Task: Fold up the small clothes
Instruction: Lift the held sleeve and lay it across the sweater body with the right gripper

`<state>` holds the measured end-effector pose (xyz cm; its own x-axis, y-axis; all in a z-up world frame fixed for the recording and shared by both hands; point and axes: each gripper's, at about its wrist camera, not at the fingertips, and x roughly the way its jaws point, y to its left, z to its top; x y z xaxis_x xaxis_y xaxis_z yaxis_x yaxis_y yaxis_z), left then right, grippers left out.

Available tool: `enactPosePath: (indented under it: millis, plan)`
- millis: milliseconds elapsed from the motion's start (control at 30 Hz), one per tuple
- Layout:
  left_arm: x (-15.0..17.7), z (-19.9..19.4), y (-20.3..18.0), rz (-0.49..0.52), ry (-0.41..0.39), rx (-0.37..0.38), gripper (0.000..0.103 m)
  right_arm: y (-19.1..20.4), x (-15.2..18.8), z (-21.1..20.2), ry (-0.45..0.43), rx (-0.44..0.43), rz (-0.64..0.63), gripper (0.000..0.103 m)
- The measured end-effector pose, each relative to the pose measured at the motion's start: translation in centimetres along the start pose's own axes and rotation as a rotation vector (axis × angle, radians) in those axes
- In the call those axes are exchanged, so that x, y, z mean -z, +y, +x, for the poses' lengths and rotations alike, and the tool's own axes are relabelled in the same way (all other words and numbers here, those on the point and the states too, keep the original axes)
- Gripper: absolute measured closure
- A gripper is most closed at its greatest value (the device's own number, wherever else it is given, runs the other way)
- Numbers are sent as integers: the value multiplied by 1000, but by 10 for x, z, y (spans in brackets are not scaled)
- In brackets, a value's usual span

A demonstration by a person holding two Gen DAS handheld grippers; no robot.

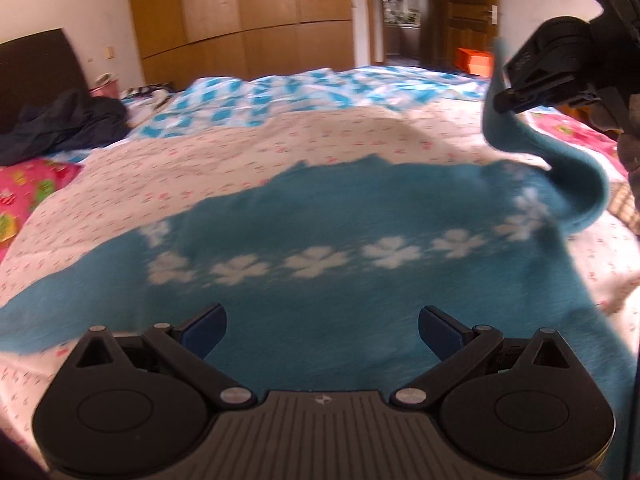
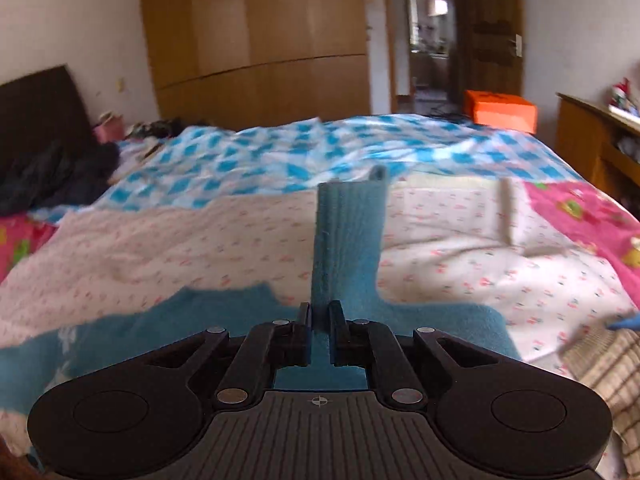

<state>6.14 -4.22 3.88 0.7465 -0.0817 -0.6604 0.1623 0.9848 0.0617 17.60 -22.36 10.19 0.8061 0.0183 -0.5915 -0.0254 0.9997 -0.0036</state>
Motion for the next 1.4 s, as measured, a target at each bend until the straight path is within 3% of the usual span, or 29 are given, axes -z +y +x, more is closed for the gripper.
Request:
enactPosePath:
  millis: [233,300,400,567,667,833,1033,1133,1267,1333,1400]
  plan:
    - [30,2,61,-109,9,-106,0,125,60,55,143,-92,-329,97]
    - [34,4,72,-140,12,-121,0,142,82,61,173,-72,-403,96]
    - [36,6,83,-187,12,-108,0,152,94,56,142,-34,-490,95]
    - [33,9,91,-228,11,-65,0,150,77,51,124,-26,-480,96]
    - [33,4,95,-245,-3,-54,0,155,57,47,100,-63,-414,97]
    - [34,1,106,-296,-15,-56,0,192,42,42,50,-155,-427,97]
    - [36,1,116,-333,-14,-94,0,213,60,65,205,-292,-447,97]
    - [37,1,119,-347,-16,-98,0,209,66,57,203,-292,-455,93]
    - [36,-2,120,-340,-33,-107,0,190,56,36,167,-332,-372,89]
    - [35,-5,126,-350,-49,-116,0,181,55,36,150,-299,-353,84]
    - [33,-11,137,-362,-67,-138,0,175,60,49,194,-245,-350,82]
